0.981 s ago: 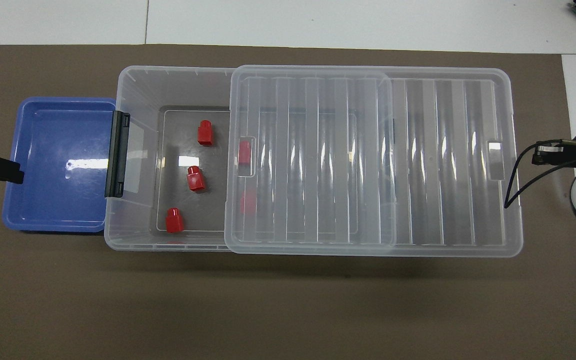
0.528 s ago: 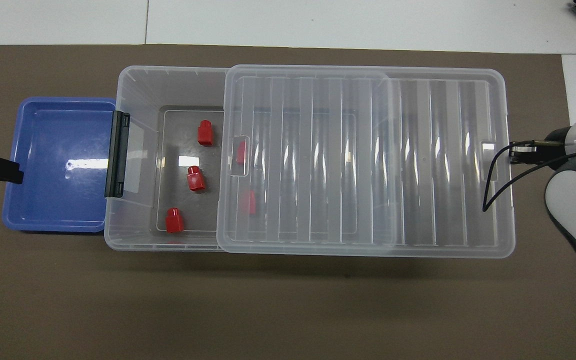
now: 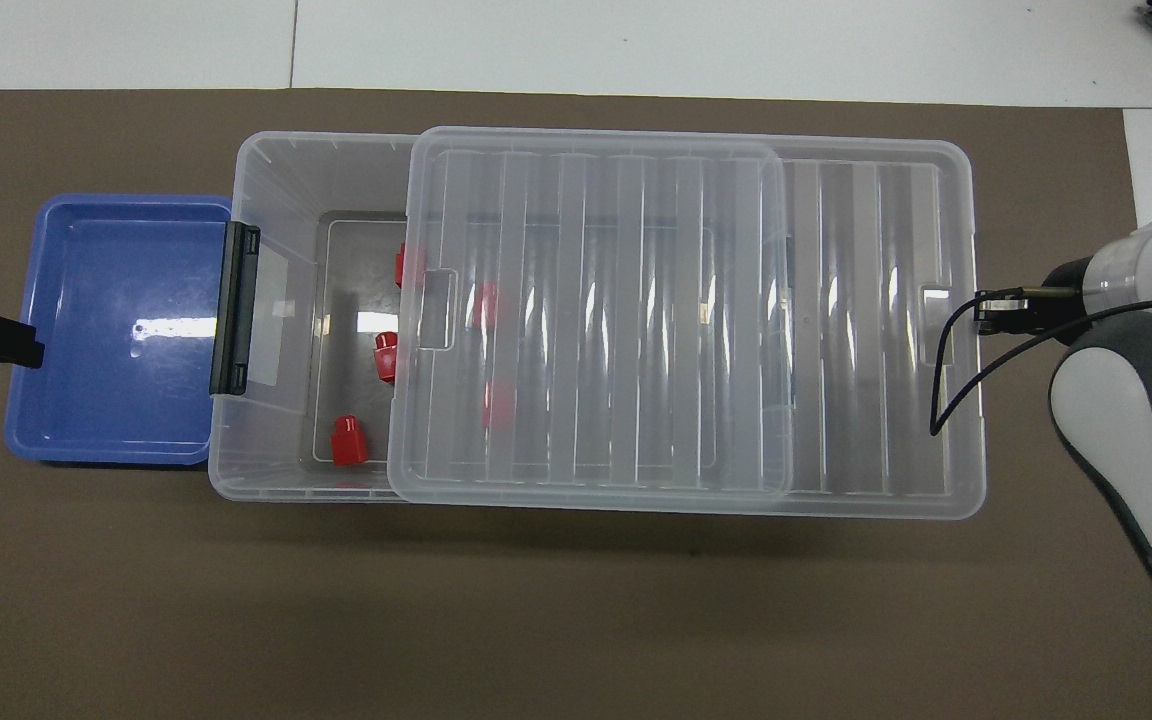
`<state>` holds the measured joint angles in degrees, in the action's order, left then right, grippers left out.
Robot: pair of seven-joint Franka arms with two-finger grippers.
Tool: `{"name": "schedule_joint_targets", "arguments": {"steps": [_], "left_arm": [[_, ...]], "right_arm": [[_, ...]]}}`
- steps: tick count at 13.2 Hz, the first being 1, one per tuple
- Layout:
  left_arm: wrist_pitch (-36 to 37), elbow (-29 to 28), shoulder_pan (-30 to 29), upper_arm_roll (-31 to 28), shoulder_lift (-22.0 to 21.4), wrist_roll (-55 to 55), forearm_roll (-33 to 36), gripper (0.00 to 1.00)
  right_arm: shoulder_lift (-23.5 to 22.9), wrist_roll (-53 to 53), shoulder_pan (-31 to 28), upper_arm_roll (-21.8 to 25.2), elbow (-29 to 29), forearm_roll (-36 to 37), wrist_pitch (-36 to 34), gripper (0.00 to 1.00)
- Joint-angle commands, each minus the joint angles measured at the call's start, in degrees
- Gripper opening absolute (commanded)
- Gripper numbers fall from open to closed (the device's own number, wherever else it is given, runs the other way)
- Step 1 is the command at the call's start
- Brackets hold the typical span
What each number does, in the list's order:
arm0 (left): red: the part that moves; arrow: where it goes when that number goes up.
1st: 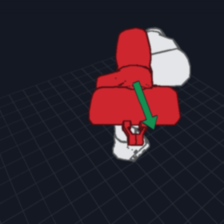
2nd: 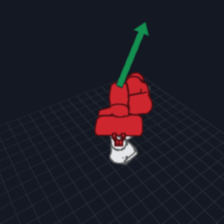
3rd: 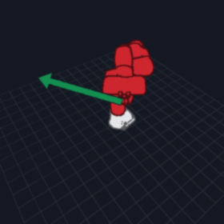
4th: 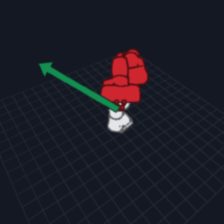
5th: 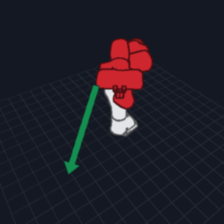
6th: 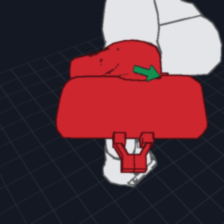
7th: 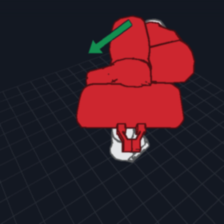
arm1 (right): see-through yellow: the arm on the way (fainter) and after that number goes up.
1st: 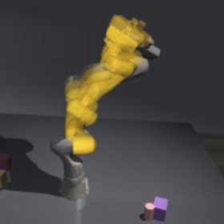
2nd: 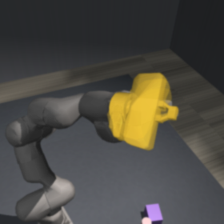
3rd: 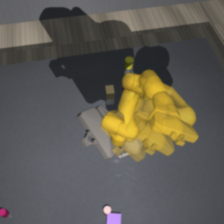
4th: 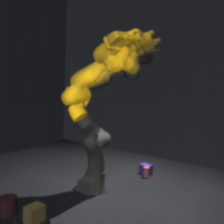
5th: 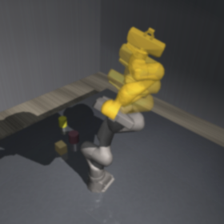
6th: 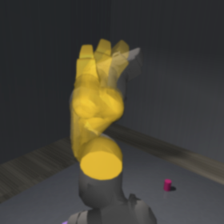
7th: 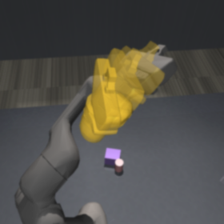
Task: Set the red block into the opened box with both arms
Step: 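Slide the clear lid closed over the box with the right gripper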
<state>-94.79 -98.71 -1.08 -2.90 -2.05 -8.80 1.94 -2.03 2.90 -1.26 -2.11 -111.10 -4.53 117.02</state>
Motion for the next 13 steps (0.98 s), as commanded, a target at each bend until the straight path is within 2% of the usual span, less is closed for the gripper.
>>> {"name": "schedule_joint_targets", "arguments": {"steps": [1,13], "left_arm": [[-1.01,-2.02,-0.06,-0.09,-1.64,-0.08,0.35,1.0],[-1.01,-2.02,-0.06,-0.09,-1.64,-0.08,0.35,1.0]], "right_arm": [[1.59,2.02,1.87,-0.18,-1.4,-1.45,-0.39,0.0],[1.59,12.03,10.39,-0.27,-1.75,-1.45,2.07,0.0]]}}
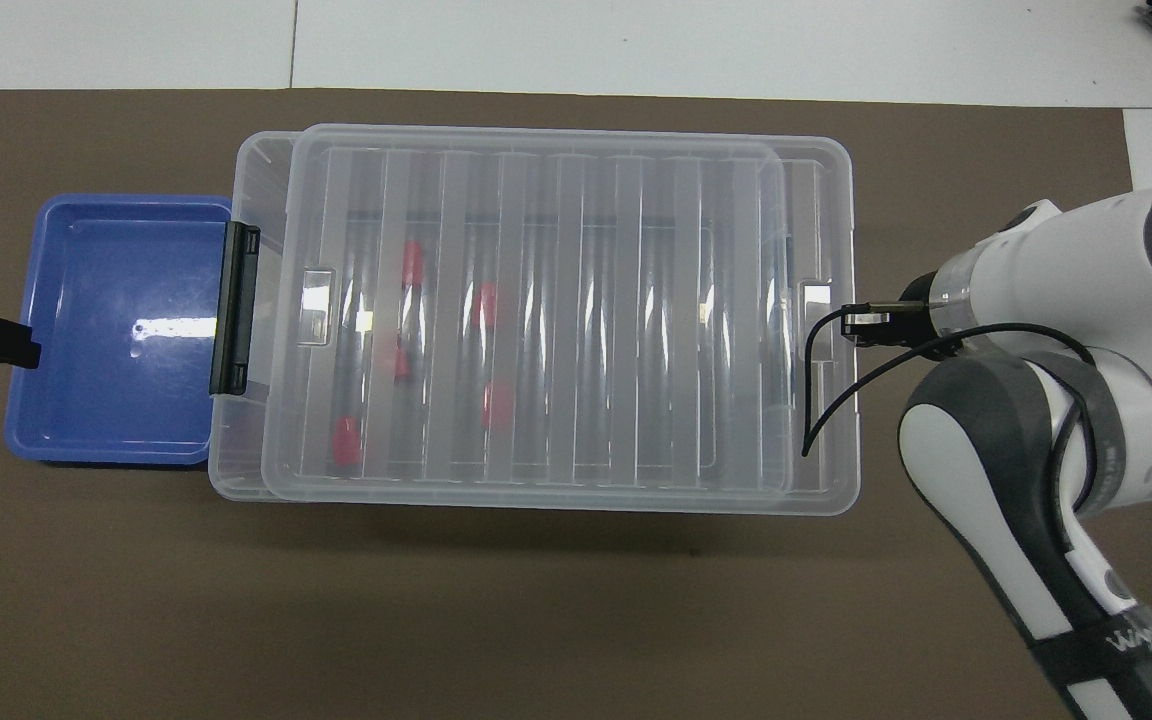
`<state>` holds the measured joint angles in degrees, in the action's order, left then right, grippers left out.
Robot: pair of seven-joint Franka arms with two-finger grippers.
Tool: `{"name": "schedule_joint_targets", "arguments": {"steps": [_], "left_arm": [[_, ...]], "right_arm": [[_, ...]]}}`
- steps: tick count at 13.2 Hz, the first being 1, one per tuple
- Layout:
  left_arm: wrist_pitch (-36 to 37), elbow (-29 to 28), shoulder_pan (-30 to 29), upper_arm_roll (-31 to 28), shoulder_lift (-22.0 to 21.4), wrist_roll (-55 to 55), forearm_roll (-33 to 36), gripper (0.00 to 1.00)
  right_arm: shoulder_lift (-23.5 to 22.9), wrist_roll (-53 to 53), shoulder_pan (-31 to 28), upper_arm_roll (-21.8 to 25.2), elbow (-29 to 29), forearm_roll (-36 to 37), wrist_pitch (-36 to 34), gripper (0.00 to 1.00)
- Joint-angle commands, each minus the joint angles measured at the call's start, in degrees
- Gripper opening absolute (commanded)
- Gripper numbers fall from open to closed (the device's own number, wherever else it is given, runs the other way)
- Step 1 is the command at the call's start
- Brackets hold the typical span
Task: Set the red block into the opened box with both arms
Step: 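Slide the clear lid closed over the box with the right gripper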
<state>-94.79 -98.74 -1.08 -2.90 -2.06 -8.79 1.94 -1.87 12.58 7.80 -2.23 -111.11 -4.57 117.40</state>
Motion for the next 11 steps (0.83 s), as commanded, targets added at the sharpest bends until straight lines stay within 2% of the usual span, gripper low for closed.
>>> {"name": "schedule_joint_targets", "arguments": {"steps": [1,6,11], "left_arm": [[-1.01,-1.99,-0.06,-0.09,-1.63,-0.08,0.35,1.0],[-1.01,-1.99,-0.06,-0.09,-1.72,-0.08,0.35,1.0],[-1.01,-1.99,-0.06,-0.09,-1.63,-0.08,0.35,1.0]], "right_arm": [[1.43,2.54,1.34,-0.15,-1.74,-1.4,2.13,0.0],[1.08,3.5,2.48,-0.15,-1.22,-1.32,2.22,0.0],[-0.59,3.68,2.74,-0.24,2.56,-0.09,2.13,0.0]]}}
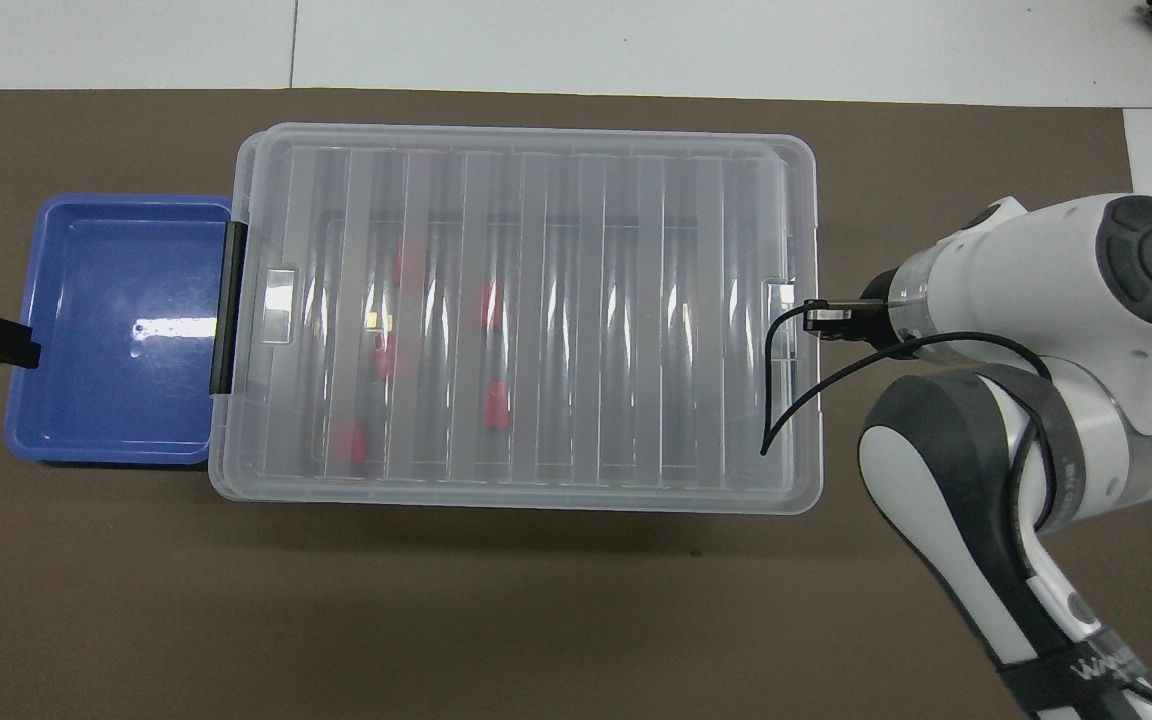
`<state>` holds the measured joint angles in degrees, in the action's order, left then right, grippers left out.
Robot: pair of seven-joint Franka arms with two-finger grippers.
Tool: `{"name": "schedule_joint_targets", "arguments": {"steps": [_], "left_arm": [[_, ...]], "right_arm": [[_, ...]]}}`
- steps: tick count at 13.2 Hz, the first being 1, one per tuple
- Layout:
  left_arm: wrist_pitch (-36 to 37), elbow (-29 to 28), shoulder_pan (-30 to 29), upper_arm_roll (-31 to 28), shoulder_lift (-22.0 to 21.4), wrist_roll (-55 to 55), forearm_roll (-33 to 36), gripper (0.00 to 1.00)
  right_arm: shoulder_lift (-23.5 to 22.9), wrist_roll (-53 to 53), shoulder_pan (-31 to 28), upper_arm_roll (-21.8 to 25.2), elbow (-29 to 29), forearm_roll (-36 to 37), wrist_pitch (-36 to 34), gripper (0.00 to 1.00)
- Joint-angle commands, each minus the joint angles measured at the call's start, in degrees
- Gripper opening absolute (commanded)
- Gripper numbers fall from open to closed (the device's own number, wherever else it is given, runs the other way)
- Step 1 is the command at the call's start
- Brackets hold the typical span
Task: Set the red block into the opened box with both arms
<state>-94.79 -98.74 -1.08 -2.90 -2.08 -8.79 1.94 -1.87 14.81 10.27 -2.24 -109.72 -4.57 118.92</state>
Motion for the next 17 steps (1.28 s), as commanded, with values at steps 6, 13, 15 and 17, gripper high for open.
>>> {"name": "schedule_joint_targets", "arguments": {"steps": [6,13,15,17], "left_arm": [[-1.01,-1.98,-0.06,-0.09,-1.61,-0.08,0.35,1.0],[-1.01,-1.98,-0.06,-0.09,-1.7,-0.08,0.35,1.0],[-1.01,-1.98,-0.06,-0.09,-1.61,-0.08,0.35,1.0],[-1.01,-1.9,-0.06,-0.09,-1.61,-0.08,0.35,1.0]], "right_arm": [[-0.94,7.77,3.53,-0.13,1.26,4.74,0.87,0.97],[4.59,6.74,-6.3,0.66,4.4,4.93,-9.55,0.99],[4.51,6.02,-7.89,0.66,9.06,4.93,-15.02,1.0],[3.81,5.59,-9.21,0.66,13.01,5.1,-19.06,1.0]]}}
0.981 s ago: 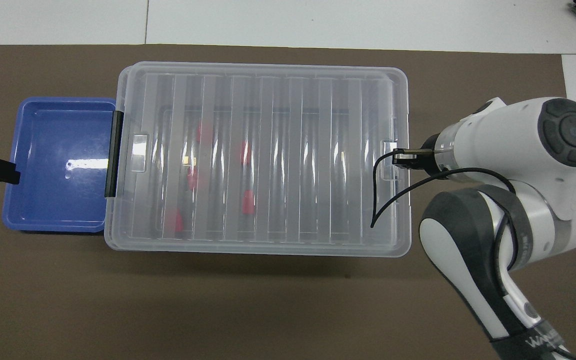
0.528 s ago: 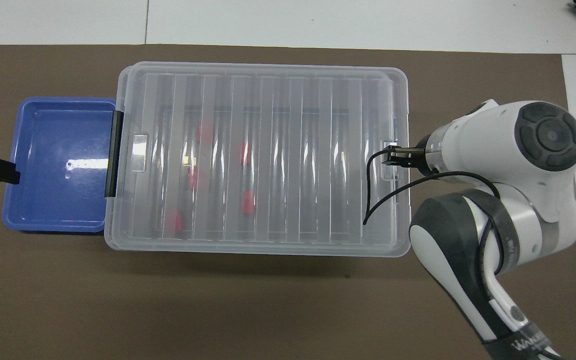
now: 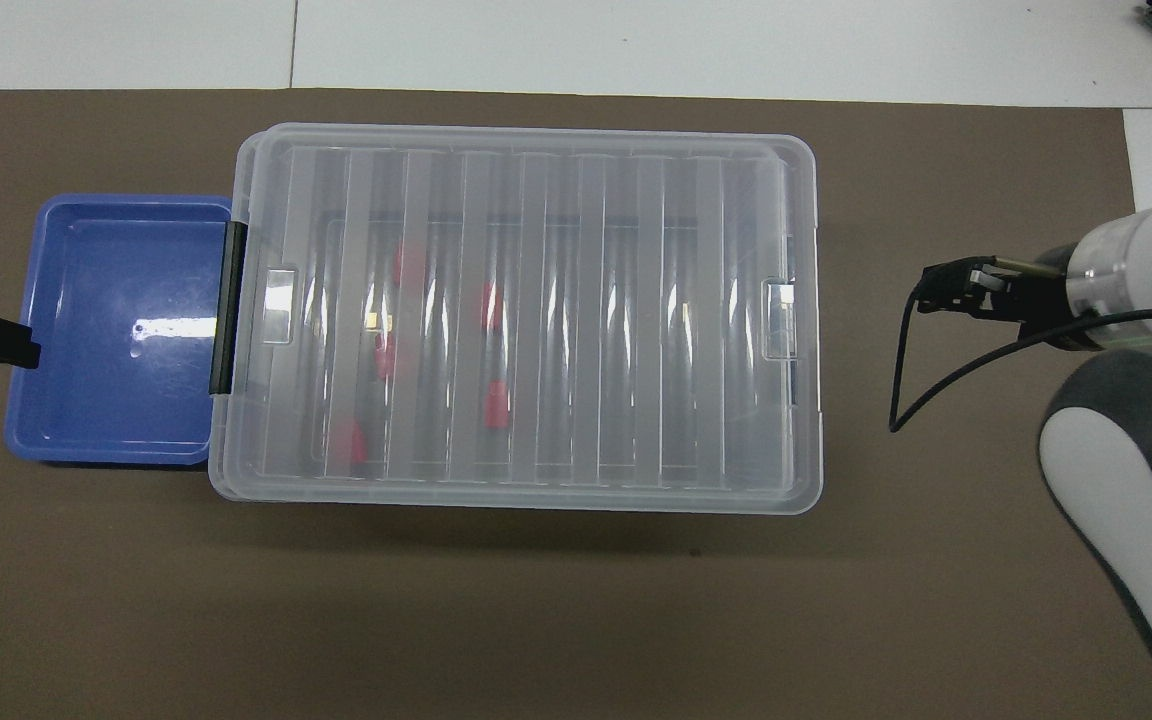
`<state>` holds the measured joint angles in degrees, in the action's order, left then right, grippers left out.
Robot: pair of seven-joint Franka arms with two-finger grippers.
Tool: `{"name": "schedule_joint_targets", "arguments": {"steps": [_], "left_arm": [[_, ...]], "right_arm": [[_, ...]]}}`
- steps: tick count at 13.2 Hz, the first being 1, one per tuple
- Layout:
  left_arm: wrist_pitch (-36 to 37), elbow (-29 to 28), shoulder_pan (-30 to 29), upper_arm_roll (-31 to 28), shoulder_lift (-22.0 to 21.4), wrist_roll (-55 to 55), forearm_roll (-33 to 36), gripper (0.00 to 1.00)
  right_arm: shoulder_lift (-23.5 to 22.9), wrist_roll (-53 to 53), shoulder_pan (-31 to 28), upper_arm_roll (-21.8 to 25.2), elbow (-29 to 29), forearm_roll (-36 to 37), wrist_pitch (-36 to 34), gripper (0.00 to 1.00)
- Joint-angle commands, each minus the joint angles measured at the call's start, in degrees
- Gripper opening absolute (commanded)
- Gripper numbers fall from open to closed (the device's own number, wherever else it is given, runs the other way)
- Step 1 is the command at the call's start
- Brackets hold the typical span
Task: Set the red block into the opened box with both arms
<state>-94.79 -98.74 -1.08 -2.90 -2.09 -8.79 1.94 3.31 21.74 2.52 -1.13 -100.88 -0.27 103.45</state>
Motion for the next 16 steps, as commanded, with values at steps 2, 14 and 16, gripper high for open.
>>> {"name": "schedule_joint_targets", "arguments": {"steps": [2,14,16], "left_arm": [[-1.01,-1.98,-0.06,-0.09,-1.61,-0.08,0.35,1.0],[-1.01,-1.98,-0.06,-0.09,-1.69,-0.08,0.35,1.0],[-1.01,-1.98,-0.06,-0.09,-1.61,-0.08,0.35,1.0]], "right_arm": [[-2.34,-5.1,-2.69,-0.37,8.83,2.55,-8.59,1.0],[-1.81,-8.73,-3.49,-0.98,9.12,1.24,-14.15,1.0],[-1.73,-8.47,-3.49,-1.07,9.04,1.24,-14.15,1.0]]}}
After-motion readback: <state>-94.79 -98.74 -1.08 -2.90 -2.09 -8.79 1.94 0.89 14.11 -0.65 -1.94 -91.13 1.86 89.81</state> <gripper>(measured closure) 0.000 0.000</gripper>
